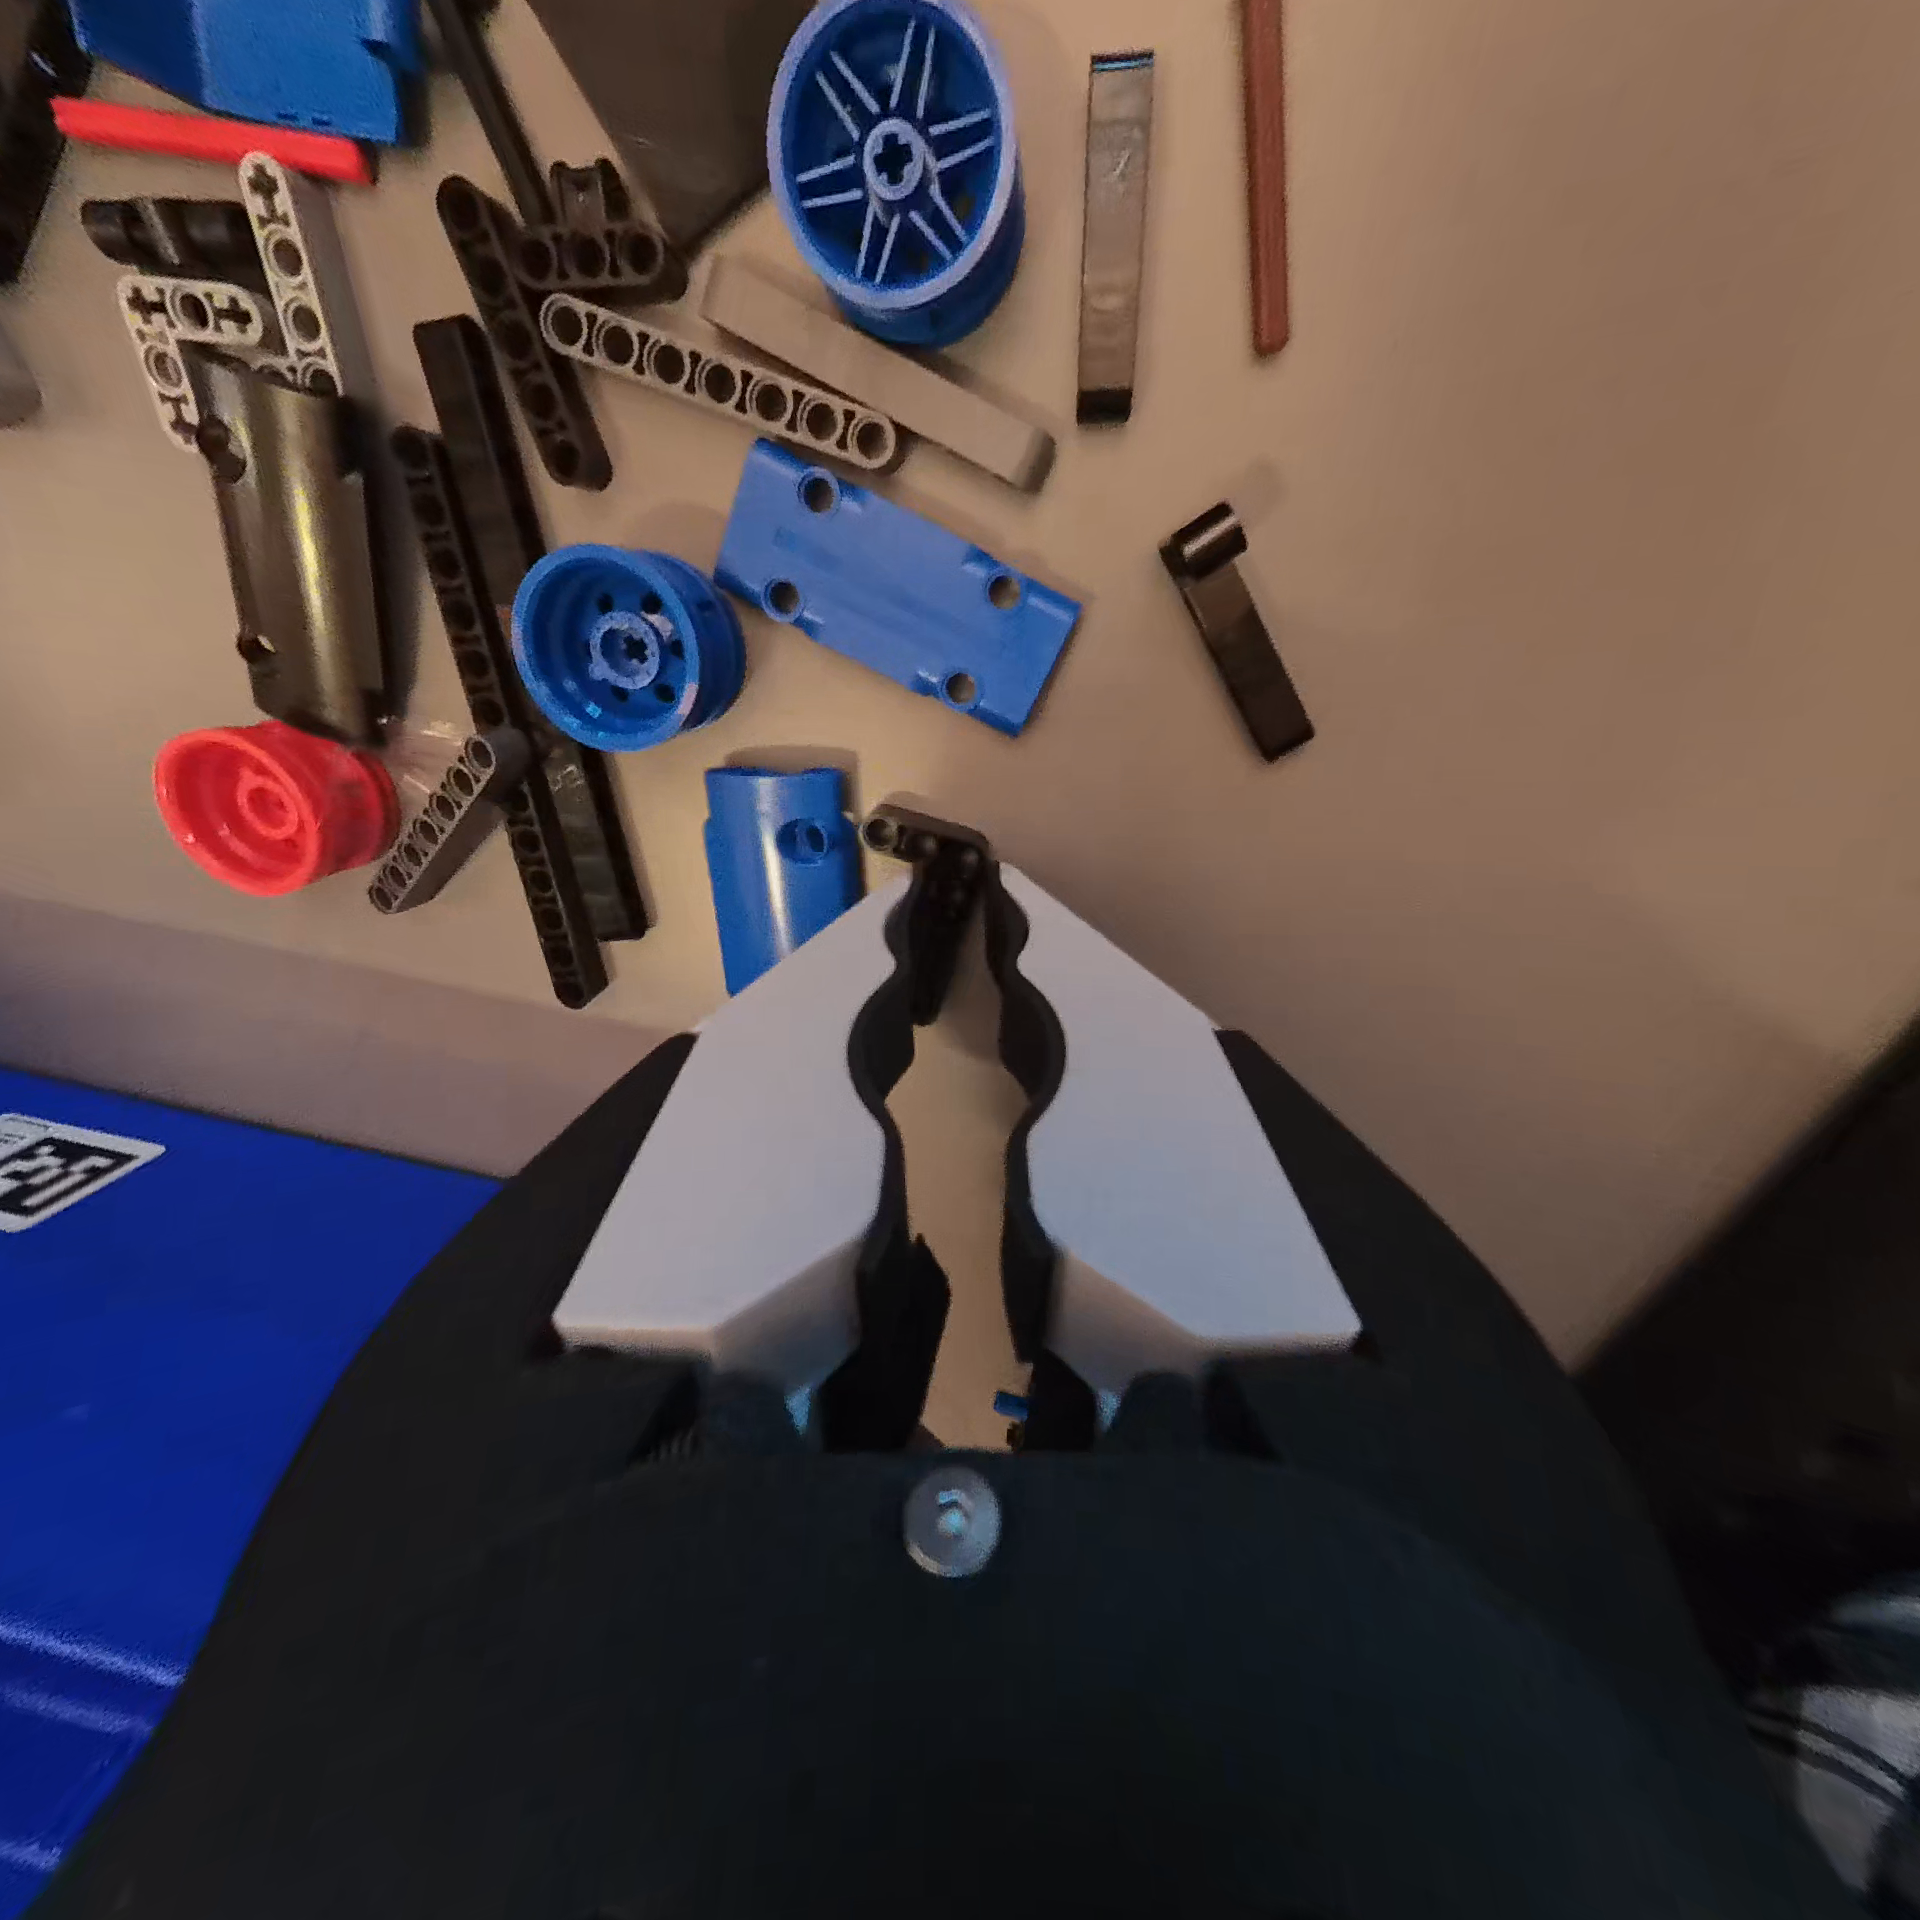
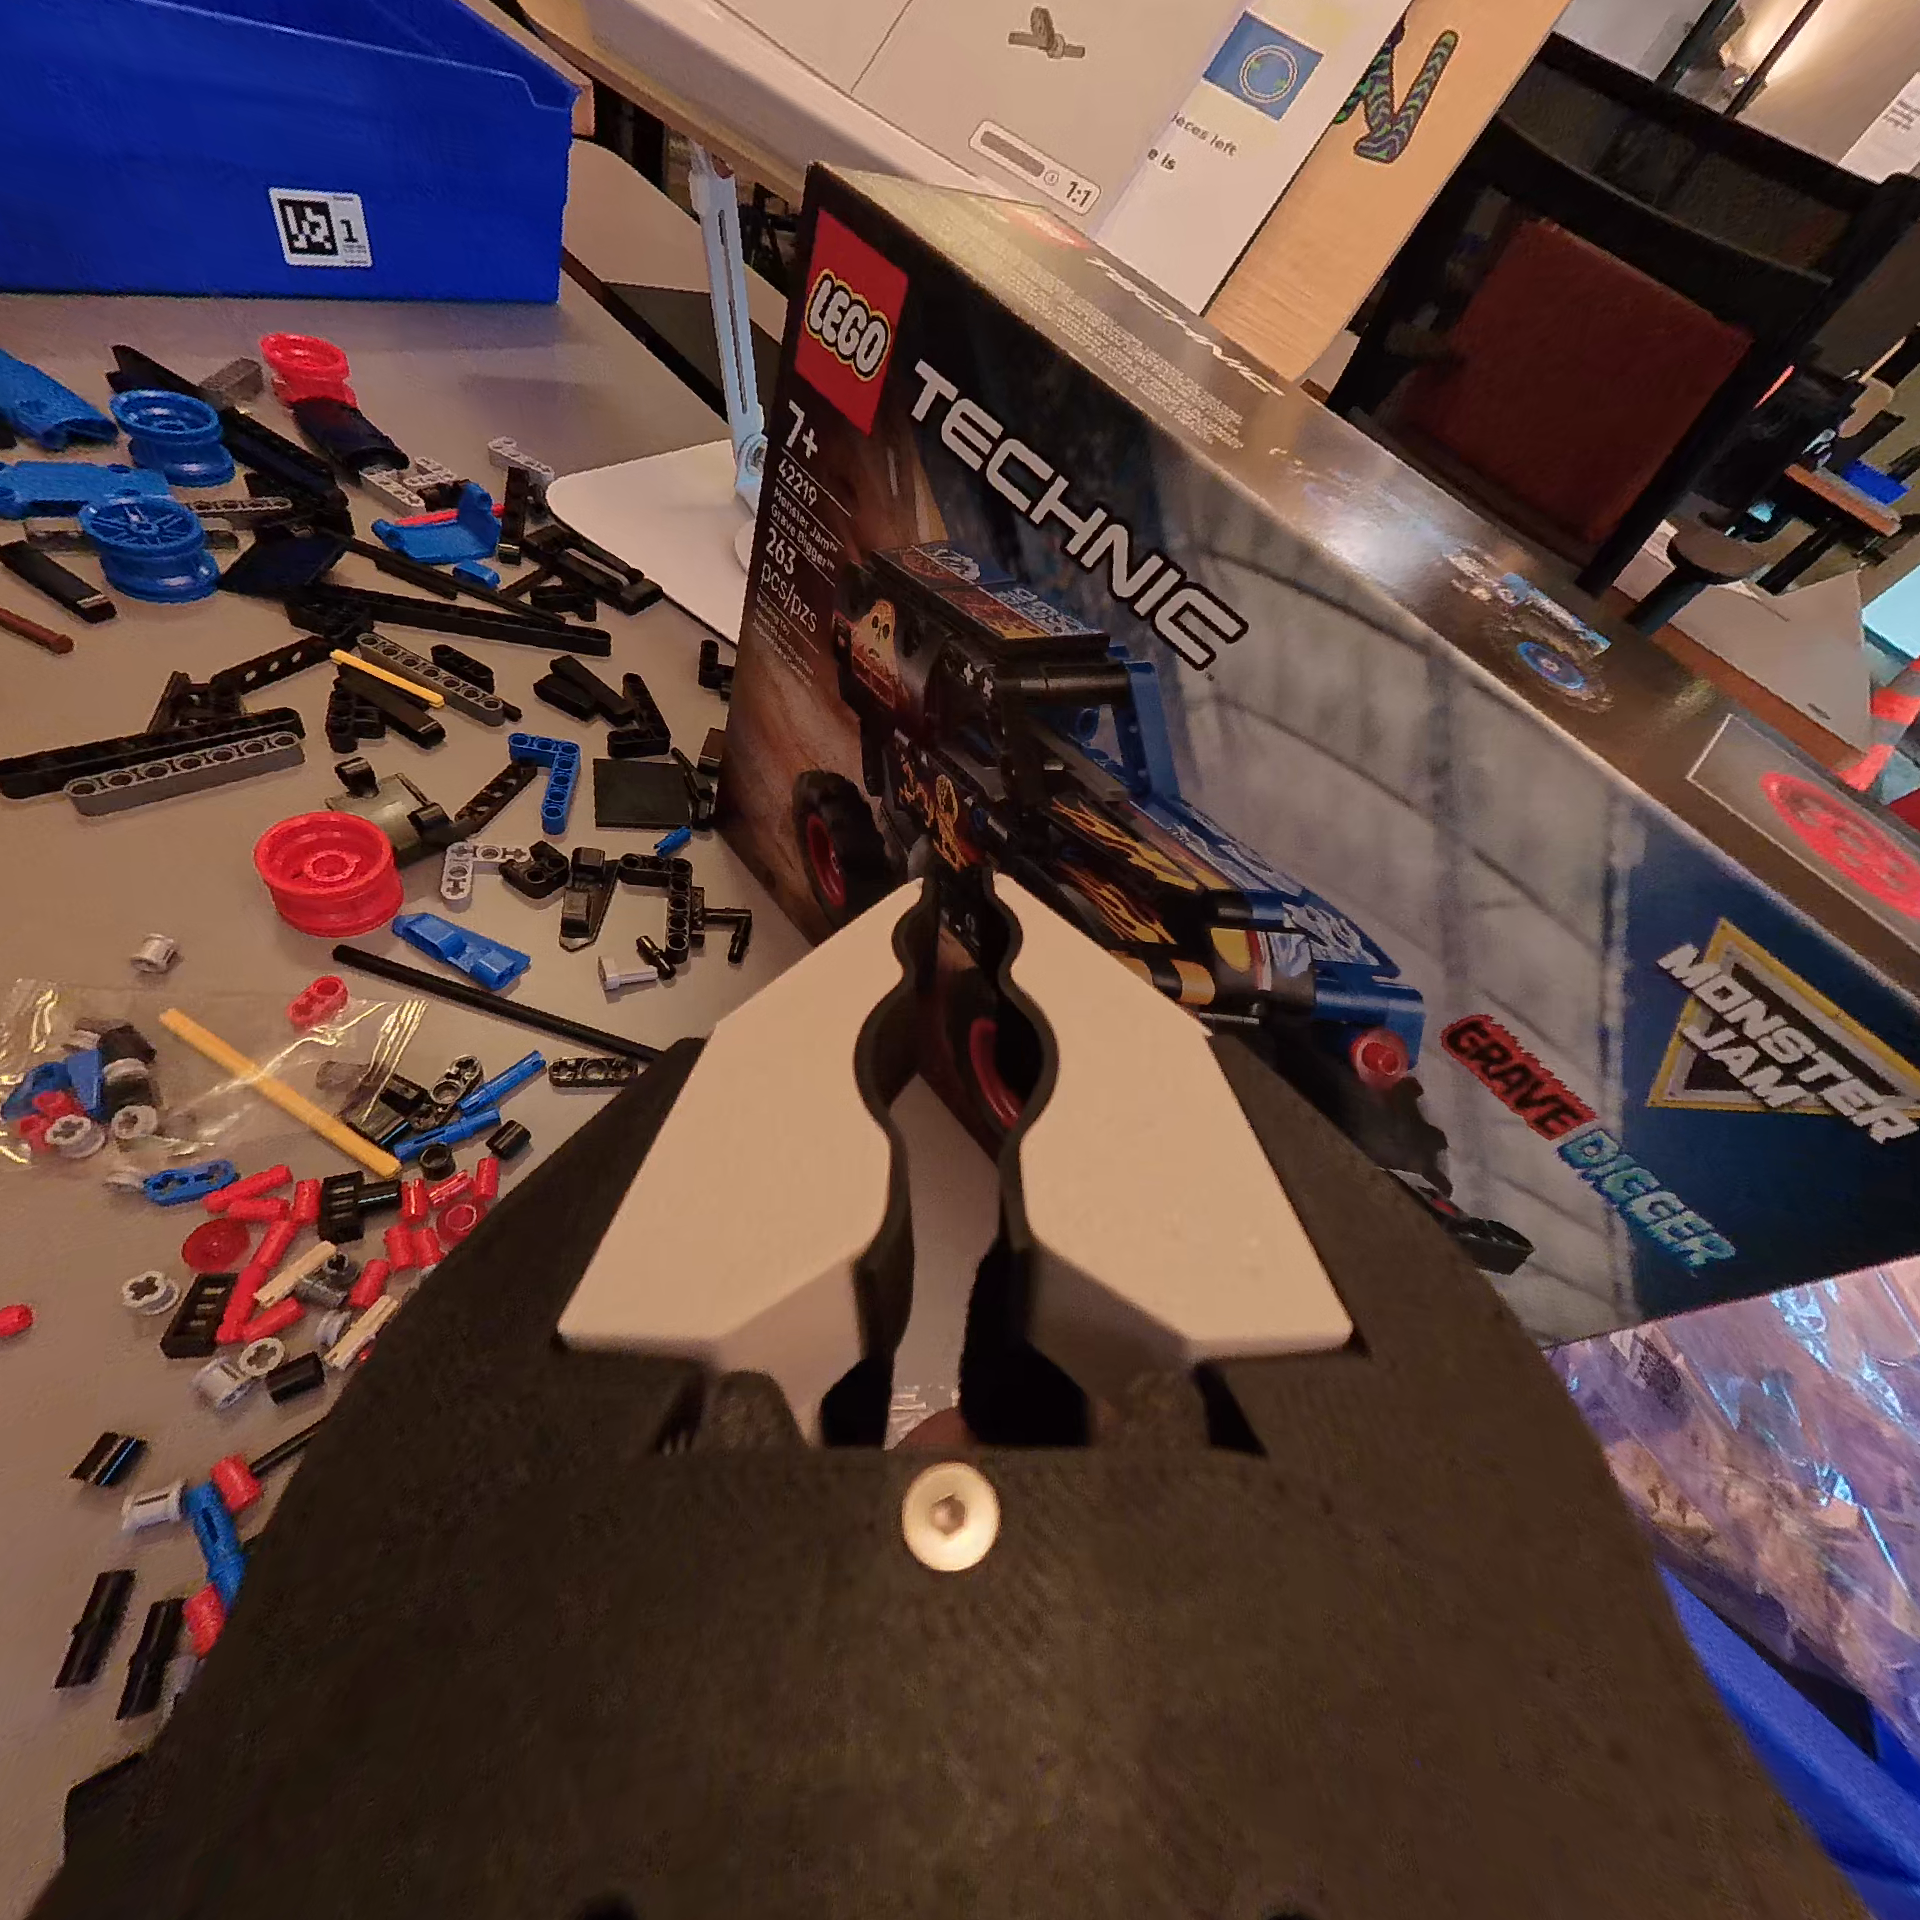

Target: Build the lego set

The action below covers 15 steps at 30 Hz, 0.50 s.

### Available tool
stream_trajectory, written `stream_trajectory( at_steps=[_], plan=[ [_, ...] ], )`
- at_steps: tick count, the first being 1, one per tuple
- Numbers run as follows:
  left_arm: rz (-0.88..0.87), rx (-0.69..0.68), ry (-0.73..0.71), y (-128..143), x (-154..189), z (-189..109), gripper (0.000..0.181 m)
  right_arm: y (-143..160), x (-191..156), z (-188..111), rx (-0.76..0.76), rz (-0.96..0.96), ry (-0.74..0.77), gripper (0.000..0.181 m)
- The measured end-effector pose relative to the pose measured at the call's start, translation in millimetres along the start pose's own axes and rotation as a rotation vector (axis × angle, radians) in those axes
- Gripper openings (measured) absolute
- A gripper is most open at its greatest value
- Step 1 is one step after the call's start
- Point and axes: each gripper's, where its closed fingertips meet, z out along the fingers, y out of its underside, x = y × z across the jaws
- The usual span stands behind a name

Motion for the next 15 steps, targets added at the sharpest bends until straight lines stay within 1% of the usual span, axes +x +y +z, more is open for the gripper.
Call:
stream_trajectory(
  at_steps=[6, 7, 8, 9, 11, 15],
  plan=[
    [0.011, 0.035, 0.038, -5, 8, -1, 0.007, 0, -1, 0, 0.001, 0.000, -0.001, 0.006],
    [0.015, 0.048, 0.045, -8, 10, -2, 0.009, 0, -1, 0, 0.001, 0.000, -0.002, 0.006],
    [0.017, 0.059, 0.045, -10, 11, -3, 0.019, 0, 0, 0, 0.001, 0.000, -0.002, 0.006],
    [0.022, 0.071, 0.040, -13, 11, -4, 0.024, 0, 0, 0, 0.000, 0.000, -0.002, 0.006],
    [0.040, 0.107, 0.046, -22, 15, -7, 0.028, 0, -1, 1, -0.001, 0.000, -0.003, 0.006],
    [0.104, 0.163, 0.057, -42, 27, -10, 0.027, 1, -1, 1, -0.002, 0.000, -0.004, 0.006]
  ],
)
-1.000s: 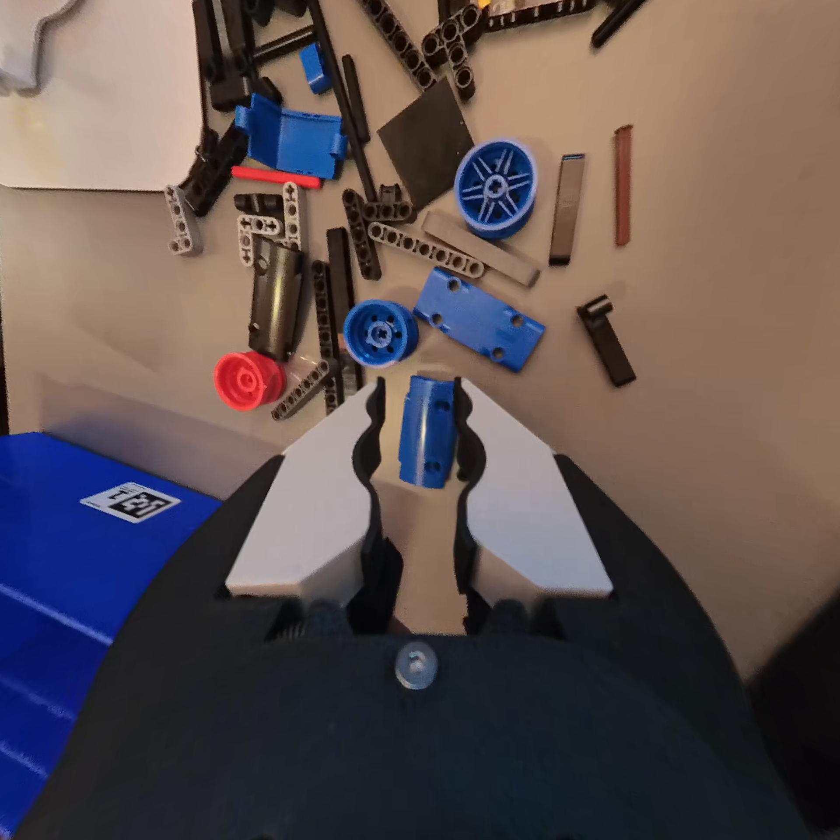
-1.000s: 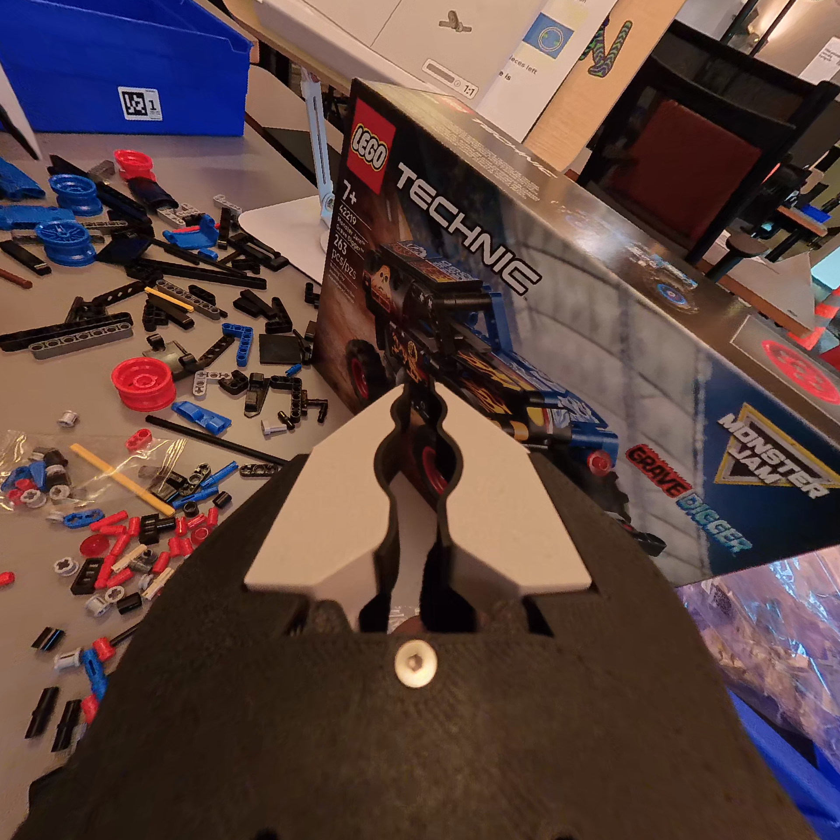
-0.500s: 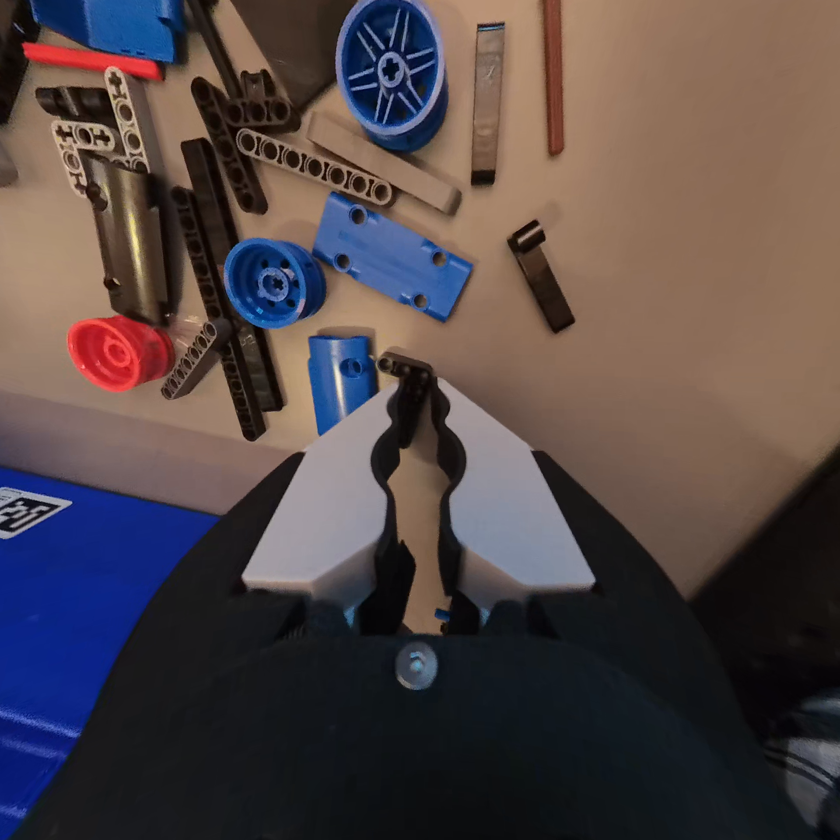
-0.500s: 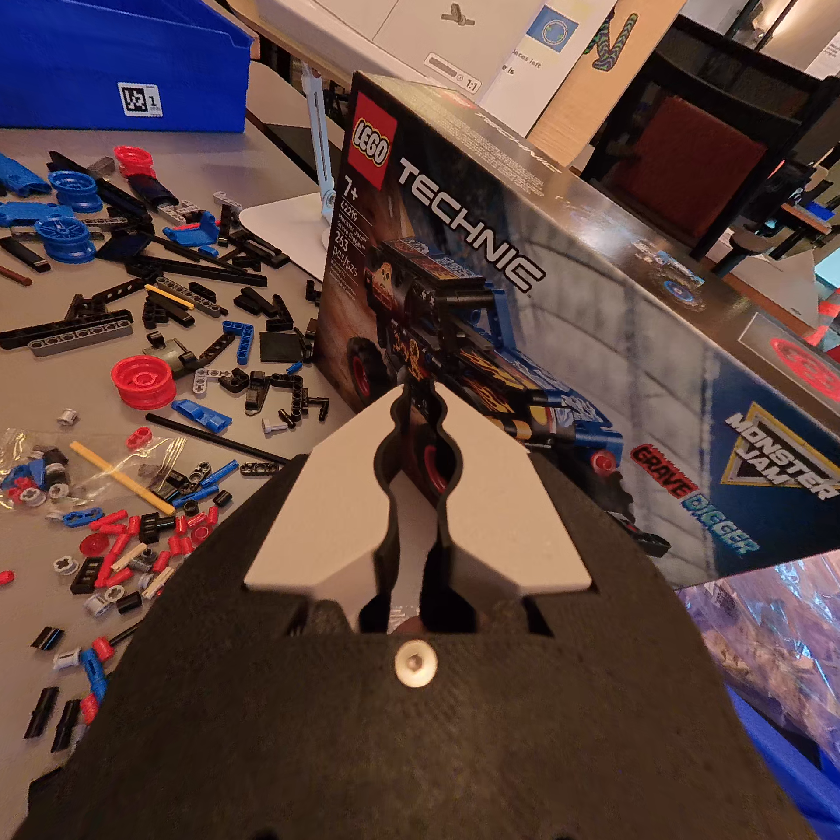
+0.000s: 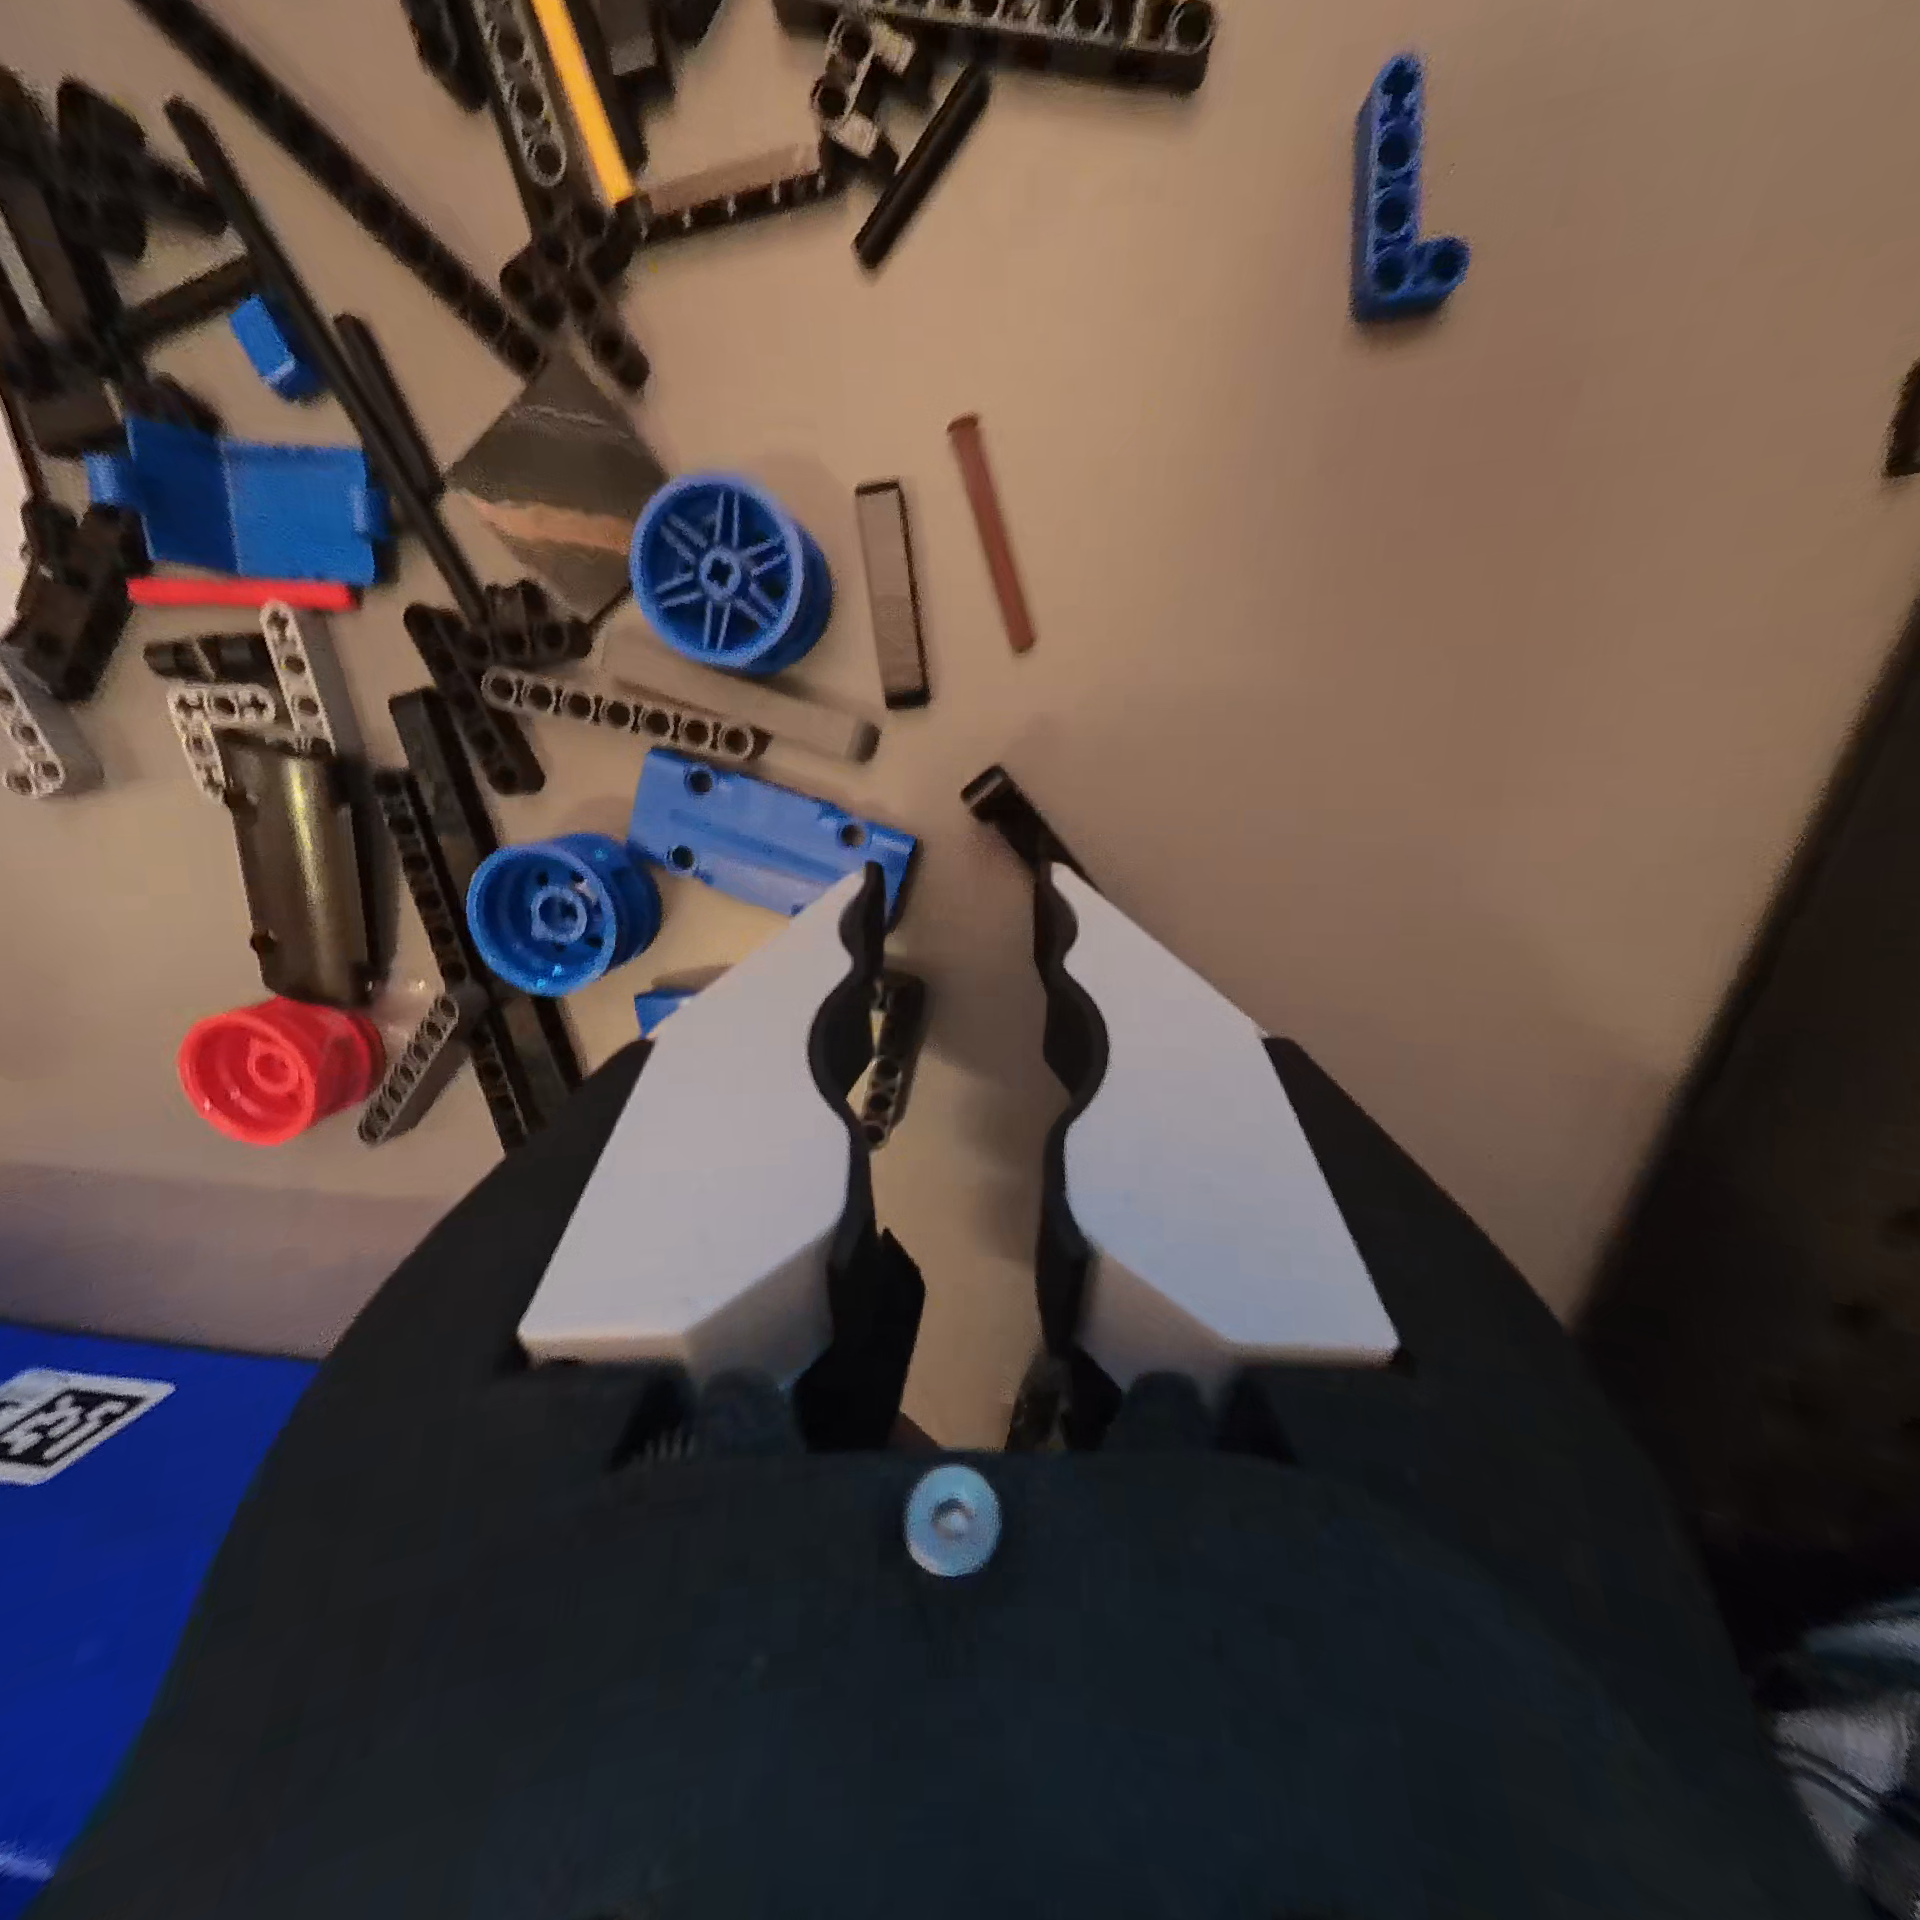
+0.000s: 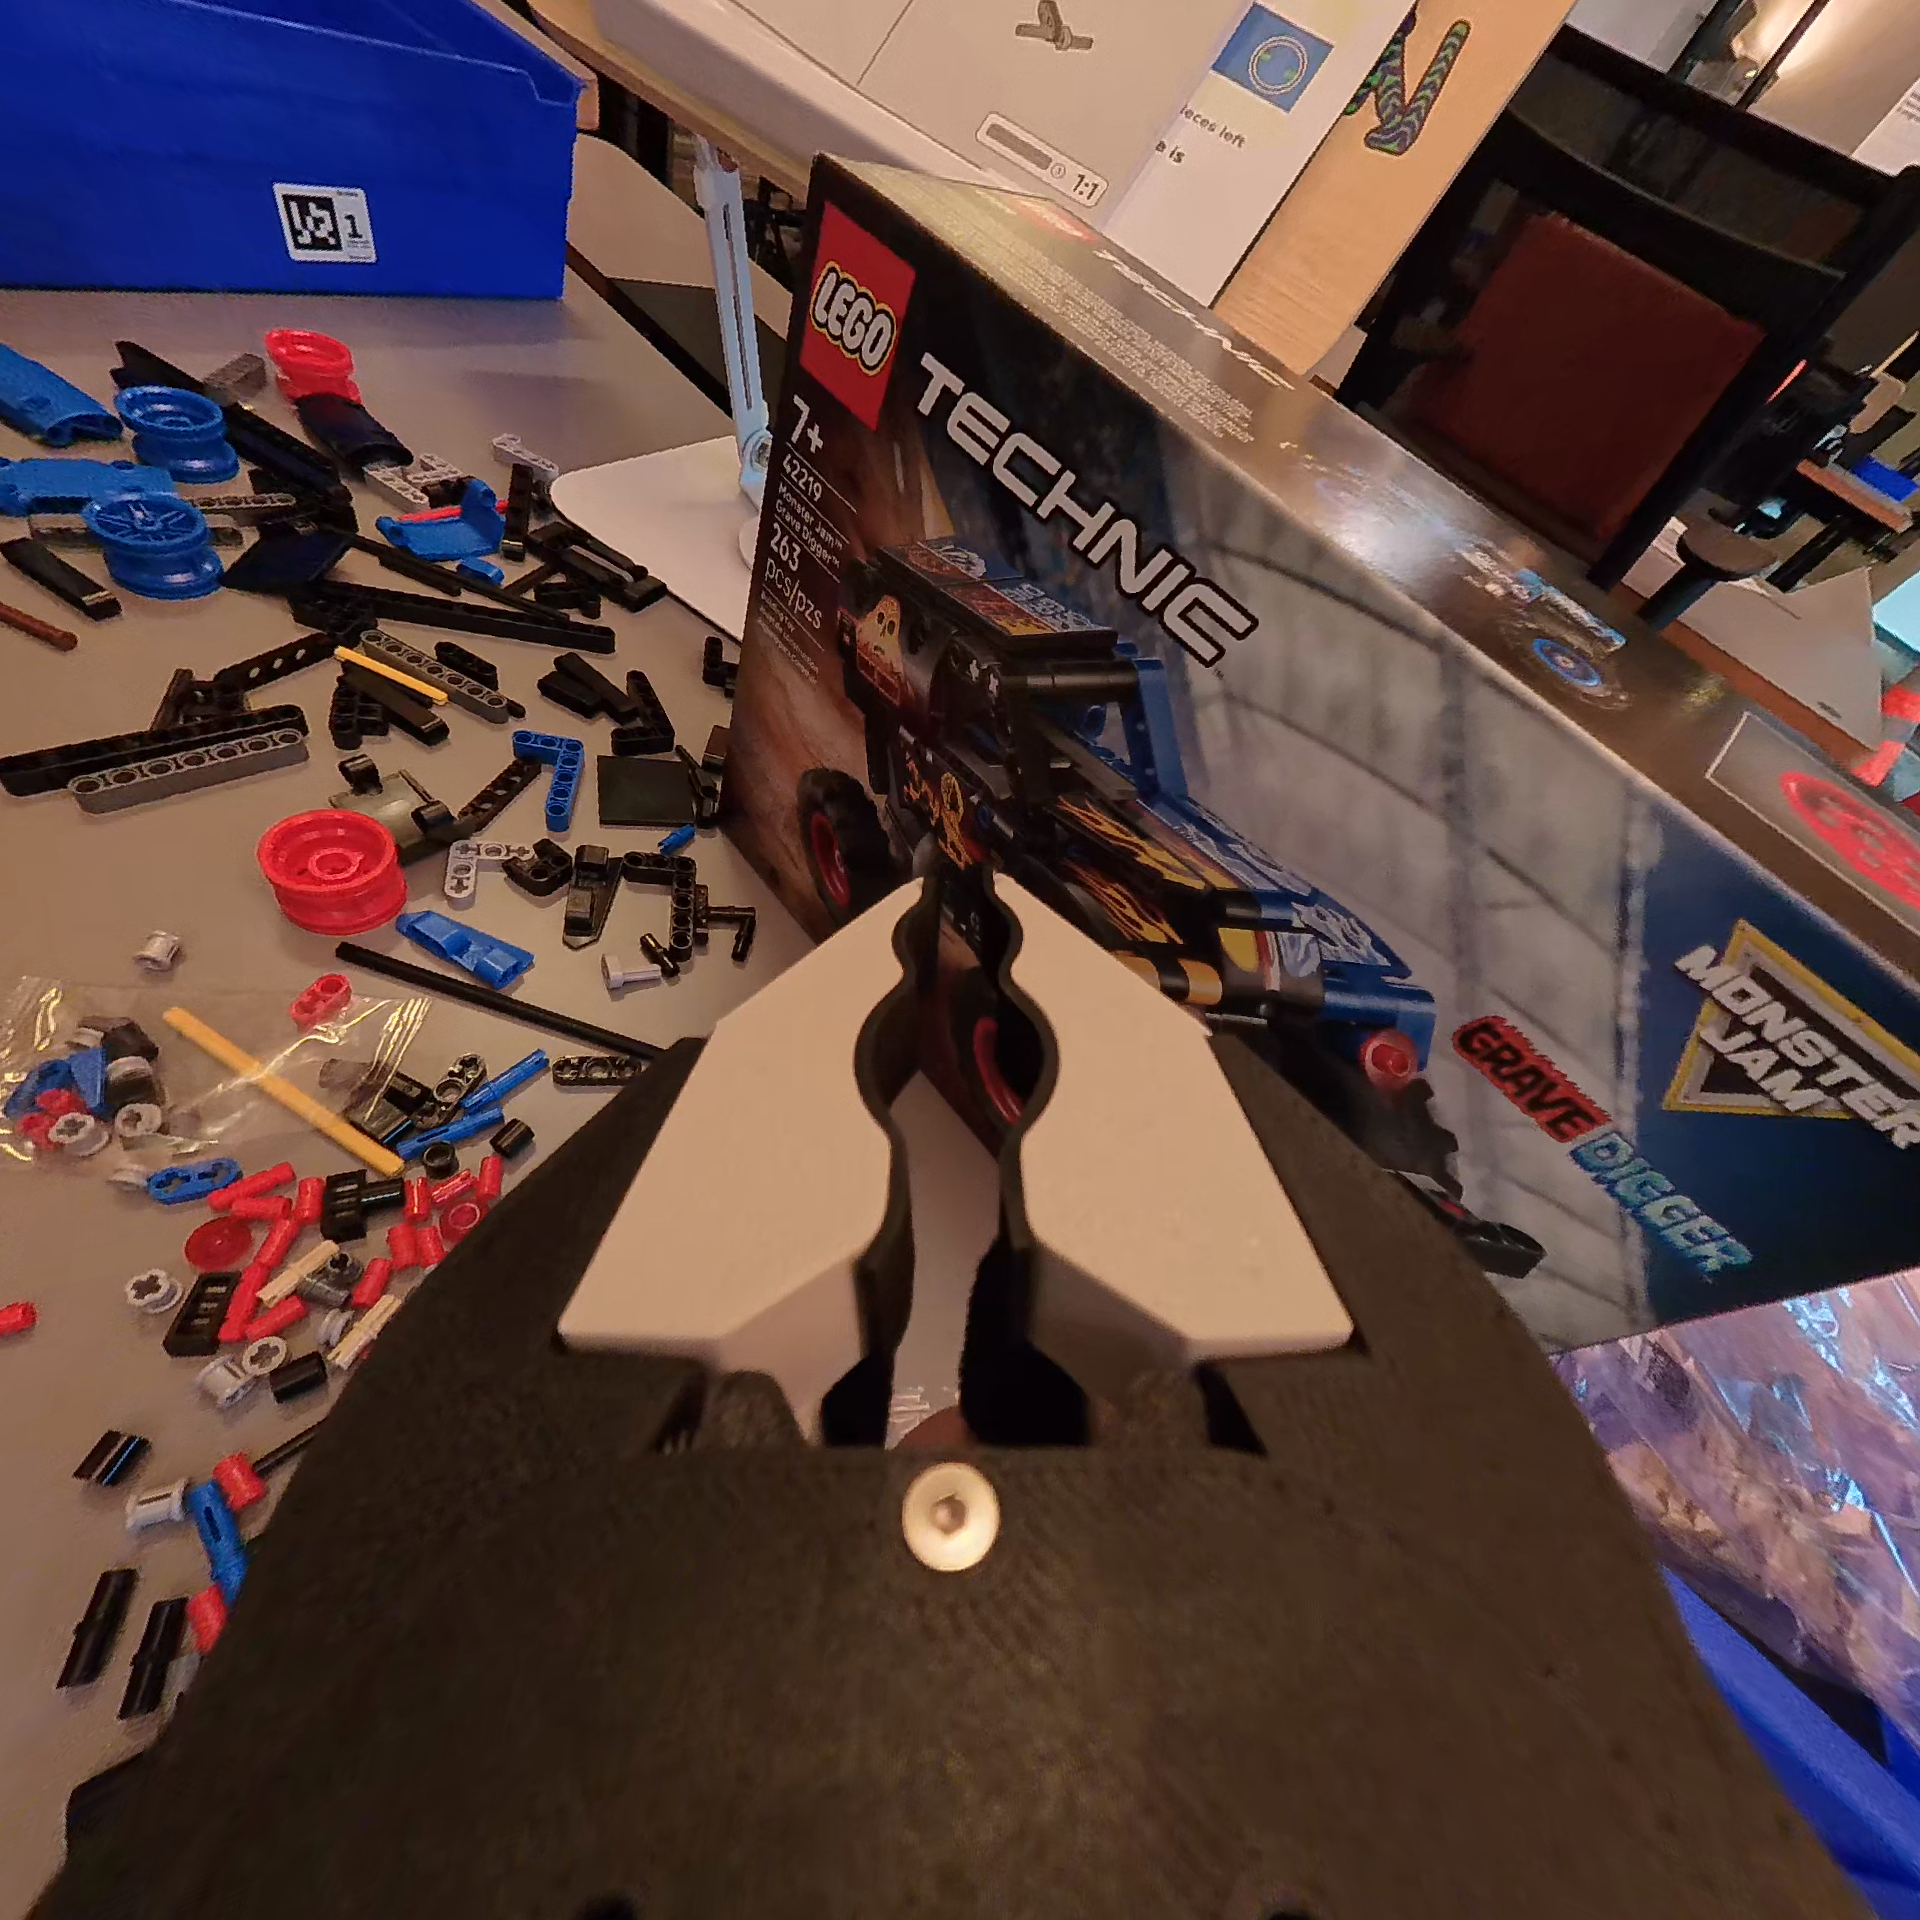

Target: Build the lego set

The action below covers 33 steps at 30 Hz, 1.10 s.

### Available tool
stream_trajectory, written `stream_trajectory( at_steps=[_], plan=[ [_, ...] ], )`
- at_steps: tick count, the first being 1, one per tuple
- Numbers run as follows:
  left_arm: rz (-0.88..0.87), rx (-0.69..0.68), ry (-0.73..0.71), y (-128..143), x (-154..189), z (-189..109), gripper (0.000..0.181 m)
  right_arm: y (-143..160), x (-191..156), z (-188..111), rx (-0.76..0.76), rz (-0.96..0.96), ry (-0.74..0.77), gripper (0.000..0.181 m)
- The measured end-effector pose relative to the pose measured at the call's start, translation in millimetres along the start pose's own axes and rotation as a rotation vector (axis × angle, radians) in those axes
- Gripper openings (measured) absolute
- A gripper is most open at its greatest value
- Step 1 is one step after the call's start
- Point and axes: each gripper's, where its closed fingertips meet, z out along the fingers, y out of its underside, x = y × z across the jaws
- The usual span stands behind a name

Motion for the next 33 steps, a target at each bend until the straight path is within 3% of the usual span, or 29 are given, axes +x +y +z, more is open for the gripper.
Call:
stream_trajectory(
  at_steps=[10, 15, 20, 25, 30, 33],
  plan=[
    [0.007, -0.001, -0.002, -1, -1, 6, 0.003, -1, 0, 0, 0.005, 0.001, -0.001, 0.006],
    [-0.009, 0.013, -0.001, 2, -2, 3, 0.013, 0, -1, 0, 0.003, 0.002, -0.002, 0.006],
    [-0.082, -0.020, -0.092, 22, -21, -10, 0.014, 1, -1, 1, 0.000, 0.002, -0.003, 0.006],
    [-0.097, -0.083, -0.127, 36, -29, -4, 0.015, 3, -1, 3, -0.005, 0.003, -0.006, 0.006],
    [-0.059, 0.046, -0.125, 6, -29, -4, 0.031, 3, -1, 3, -0.007, 0.004, -0.007, 0.006],
    [-0.044, 0.002, -0.138, 5, -32, 8, 0.042, 3, -1, 4, -0.008, 0.004, -0.008, 0.006]
  ],
)
